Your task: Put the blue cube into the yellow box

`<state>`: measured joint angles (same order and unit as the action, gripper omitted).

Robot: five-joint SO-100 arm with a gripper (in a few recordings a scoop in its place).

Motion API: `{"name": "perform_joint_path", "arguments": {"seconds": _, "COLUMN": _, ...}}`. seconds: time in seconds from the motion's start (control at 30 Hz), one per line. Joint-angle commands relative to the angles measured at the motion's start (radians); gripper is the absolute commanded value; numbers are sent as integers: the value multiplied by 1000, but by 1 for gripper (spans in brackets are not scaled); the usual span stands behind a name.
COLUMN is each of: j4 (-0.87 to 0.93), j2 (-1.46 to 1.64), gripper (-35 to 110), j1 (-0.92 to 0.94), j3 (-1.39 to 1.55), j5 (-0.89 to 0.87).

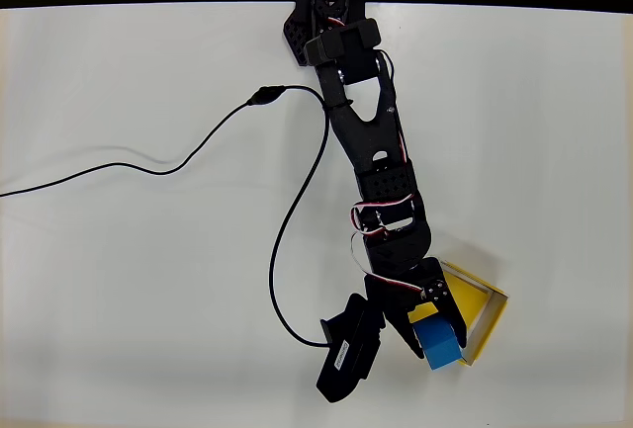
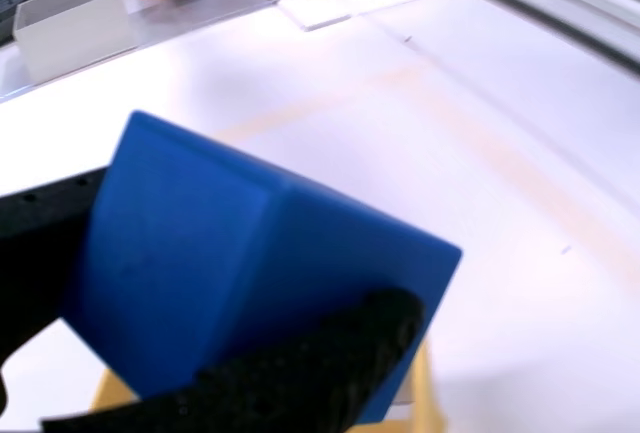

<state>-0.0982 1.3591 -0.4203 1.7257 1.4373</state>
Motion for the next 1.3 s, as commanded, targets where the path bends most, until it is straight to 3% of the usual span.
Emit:
{"name": "perform_joint_path", "arguments": {"seconds": 0.0, "j4": -21, "j2": 49, "gripper": 16, "j1": -38, "j3": -112, "j5": -15}}
{"name": "perform_joint_path", "arguments": {"seconds": 0.4, "j4": -29, "j2": -37, "gripper": 16, "j1": -81, "j3": -78, "j5": -26}}
{"name": "perform_joint_path", "arguments": {"seconds": 1.03, "j4": 61, "j2": -120, "gripper": 17, "j1": -98, "j3": -75, "j5": 133}}
{"name": "perform_joint_path", "arguments": {"seconds": 1.27, "j4": 67, "j2": -135, "gripper": 28, "j1": -87, "j3": -78, "j5": 138}}
